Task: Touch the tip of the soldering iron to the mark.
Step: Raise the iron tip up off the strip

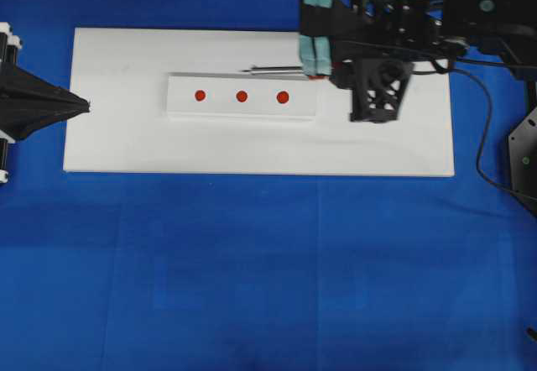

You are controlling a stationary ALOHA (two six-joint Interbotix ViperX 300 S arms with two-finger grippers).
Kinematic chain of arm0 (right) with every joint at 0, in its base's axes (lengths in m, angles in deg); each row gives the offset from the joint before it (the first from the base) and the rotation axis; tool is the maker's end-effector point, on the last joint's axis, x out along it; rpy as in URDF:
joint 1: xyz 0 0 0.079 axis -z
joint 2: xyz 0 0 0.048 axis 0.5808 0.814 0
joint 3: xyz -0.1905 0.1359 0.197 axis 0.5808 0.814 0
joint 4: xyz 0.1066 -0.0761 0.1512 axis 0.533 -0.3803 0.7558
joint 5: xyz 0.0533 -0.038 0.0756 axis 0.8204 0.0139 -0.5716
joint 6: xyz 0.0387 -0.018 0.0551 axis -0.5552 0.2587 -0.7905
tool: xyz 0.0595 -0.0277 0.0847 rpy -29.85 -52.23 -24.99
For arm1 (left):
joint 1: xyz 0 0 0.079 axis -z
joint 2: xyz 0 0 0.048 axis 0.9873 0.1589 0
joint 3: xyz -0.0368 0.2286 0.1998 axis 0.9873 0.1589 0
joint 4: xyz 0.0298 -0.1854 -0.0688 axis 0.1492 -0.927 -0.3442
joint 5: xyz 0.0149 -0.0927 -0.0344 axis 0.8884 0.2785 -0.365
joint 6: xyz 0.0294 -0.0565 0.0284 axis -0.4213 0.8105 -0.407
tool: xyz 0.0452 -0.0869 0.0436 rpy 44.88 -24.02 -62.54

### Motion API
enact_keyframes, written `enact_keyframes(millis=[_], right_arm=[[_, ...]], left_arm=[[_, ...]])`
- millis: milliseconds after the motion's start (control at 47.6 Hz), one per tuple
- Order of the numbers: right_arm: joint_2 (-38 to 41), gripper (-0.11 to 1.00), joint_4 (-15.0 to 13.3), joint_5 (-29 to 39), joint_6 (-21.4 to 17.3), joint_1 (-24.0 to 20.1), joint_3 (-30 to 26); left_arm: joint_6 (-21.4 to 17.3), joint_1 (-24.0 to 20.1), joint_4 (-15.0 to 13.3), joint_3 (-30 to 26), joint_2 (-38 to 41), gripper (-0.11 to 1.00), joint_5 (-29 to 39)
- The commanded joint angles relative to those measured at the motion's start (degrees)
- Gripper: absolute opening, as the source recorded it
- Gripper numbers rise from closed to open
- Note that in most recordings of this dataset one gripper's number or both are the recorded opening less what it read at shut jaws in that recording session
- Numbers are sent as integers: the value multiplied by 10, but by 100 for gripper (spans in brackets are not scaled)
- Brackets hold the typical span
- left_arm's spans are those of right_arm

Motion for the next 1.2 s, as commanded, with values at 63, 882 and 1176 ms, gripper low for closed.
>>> enact_keyframes(millis=[63,882,1176], right_arm=[[-31,7,-1,1,-3,3,9],[-33,7,-1,-3,-2,3,11],[-33,7,-1,-3,-2,3,11]], left_arm=[[0,0,1,-5,3,0,-3],[2,1,1,-6,3,0,-3],[2,0,1,-5,3,0,-3]])
